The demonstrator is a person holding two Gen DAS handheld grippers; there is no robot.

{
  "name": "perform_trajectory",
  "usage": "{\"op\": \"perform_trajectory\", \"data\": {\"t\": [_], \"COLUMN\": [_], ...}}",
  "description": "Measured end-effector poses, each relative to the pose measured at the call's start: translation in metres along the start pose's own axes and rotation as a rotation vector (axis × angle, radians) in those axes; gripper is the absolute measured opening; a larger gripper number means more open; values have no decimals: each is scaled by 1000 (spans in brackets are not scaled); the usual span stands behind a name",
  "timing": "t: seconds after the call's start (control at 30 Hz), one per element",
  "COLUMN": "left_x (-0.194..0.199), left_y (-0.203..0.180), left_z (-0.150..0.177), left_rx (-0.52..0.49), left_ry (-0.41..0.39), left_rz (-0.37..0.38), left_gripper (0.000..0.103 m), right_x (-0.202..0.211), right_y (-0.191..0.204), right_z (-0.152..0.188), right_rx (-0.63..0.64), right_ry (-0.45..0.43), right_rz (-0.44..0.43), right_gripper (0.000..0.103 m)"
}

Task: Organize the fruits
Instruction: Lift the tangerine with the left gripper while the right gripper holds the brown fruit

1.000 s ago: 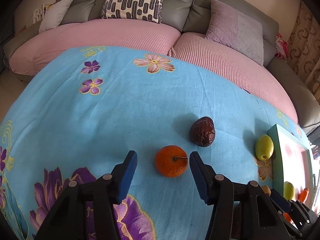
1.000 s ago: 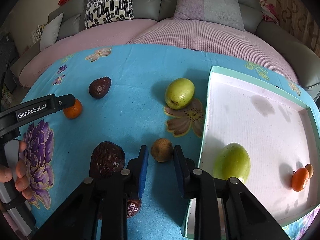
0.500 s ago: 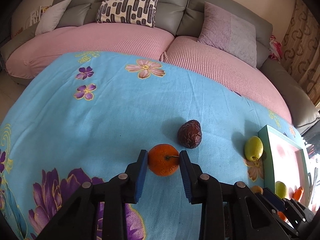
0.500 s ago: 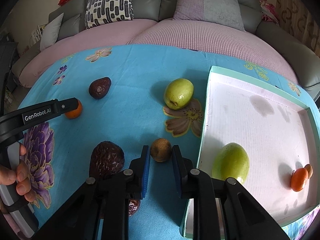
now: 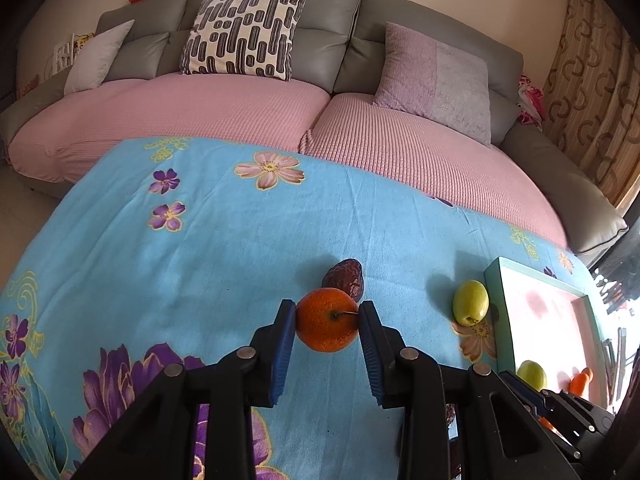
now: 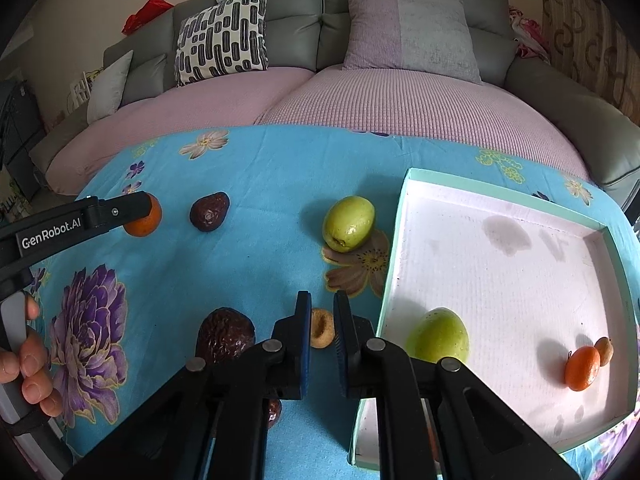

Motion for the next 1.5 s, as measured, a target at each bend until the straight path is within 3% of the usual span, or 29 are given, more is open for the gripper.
{"op": "perform_trajectory", "data": {"t": [0.3,0.47,0.53,0.87,0.97,1.2,1.33,1.5], "left_x": [-5,-6,-7,-7,-7,-4,0,6], "left_y": [17,18,18,19,20,19,17,6], "left_z": [11,11,12,12,12,10,8,6], "left_rx": [42,47,46,54,57,54,48,24], "left_ry": [34,39,43,45,44,37,27,13], "left_rz": [-25,-21,-20,-17,-19,-18,-15,1], "left_gripper": [34,34,34,34,34,34,34,34], "right_x": [-12,-16,-17,-25,-27,-22,-2,10], "right_y": [3,7,9,20,18,15,8,8], "right_z": [9,10,11,12,12,11,1,-6], "right_rx": [4,30,42,180,204,169,77,64], "right_ry": [49,56,59,80,86,65,-25,-78], "right_rz": [-24,-7,7,132,169,138,36,23], "right_gripper": [11,21,26,26,19,18,18,18]}}
Point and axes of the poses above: each gripper's, at about its wrist camera, not at the fingertips, and x roughly against the way its jaws point, y to its left, z to its underside, the point moved 6 cm from there along -x, roughly the way its jaws point, and after that the axes turned 8 degrees about x, right-handed, at the moved point
